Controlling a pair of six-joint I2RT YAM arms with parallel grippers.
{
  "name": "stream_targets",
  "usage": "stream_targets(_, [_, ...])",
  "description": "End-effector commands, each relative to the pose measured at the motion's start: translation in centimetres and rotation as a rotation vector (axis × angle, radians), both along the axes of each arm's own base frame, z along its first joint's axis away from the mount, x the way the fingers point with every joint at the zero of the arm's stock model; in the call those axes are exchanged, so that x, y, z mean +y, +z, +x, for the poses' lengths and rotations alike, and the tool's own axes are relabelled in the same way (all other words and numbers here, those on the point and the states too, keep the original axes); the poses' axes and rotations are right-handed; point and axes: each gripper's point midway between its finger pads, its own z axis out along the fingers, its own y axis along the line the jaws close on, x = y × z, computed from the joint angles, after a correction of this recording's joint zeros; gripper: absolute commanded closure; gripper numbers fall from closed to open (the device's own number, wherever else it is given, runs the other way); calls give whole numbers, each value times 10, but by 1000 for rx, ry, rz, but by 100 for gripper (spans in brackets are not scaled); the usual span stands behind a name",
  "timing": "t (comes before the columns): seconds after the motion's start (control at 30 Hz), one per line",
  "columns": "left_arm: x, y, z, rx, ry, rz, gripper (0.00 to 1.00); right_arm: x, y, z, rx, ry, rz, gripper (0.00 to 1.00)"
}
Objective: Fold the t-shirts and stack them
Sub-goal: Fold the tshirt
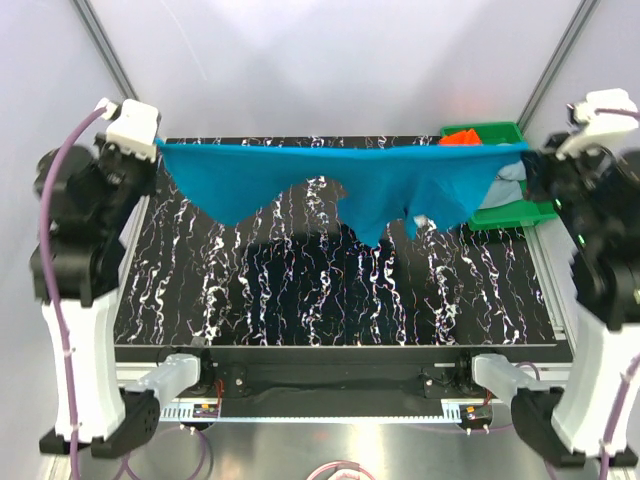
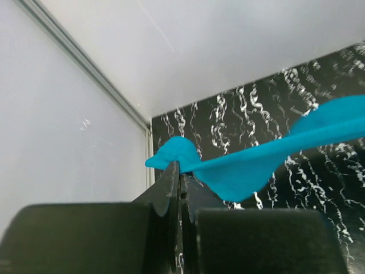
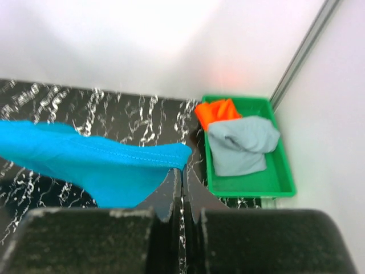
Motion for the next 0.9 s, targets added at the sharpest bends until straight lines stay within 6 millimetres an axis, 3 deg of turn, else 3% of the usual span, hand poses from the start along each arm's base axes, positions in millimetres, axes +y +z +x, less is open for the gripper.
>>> stream_targets(0.0, [-1, 24, -24, -78, -28, 10, 100, -10, 23, -37, -72, -37, -37, 100])
stream_targets(0.13, [2, 56, -38, -153, -14, 14, 100, -24, 55, -60, -159, -109, -82, 100])
stream_targets(0.17, [4, 62, -37, -171, -5, 20, 100, -28, 71, -69, -206, -130, -91, 100])
stream_targets(0.3, [8, 84, -32, -227, 15, 53, 100, -51, 101, -66, -278, -247, -163, 100])
stream_targets(0.4, [11, 72, -5, -188, 26, 96, 100, -60, 115, -49, -321, -297, -202, 100])
stream_targets(0.5, [11, 40, 31, -89, 23, 128, 100, -58, 106, -9, -301, -282, -235, 100])
stream_targets(0.6, [8, -13, 70, 60, -5, 165, 100, -53, 74, 41, -212, -240, -244, 100])
stream_targets(0.63, [9, -32, 85, 106, -9, 179, 100, -50, 49, 61, -147, -221, -249, 100])
stream_targets(0.7, [7, -75, 102, 211, -30, 198, 100, -45, 21, 92, -99, -187, -251, 100])
stream_targets(0.73, [6, -98, 115, 267, -38, 203, 100, -45, -14, 111, -22, -174, -255, 100])
stream_targets(0.8, [7, -139, 128, 369, -47, 217, 100, -43, -52, 145, 50, -153, -268, 100])
stream_targets(0.83, [6, -169, 142, 449, -54, 216, 100, -43, -80, 159, 108, -146, -275, 100])
stream_targets(0.87, [8, -183, 150, 490, -46, 224, 100, -42, -108, 182, 163, -128, -282, 100])
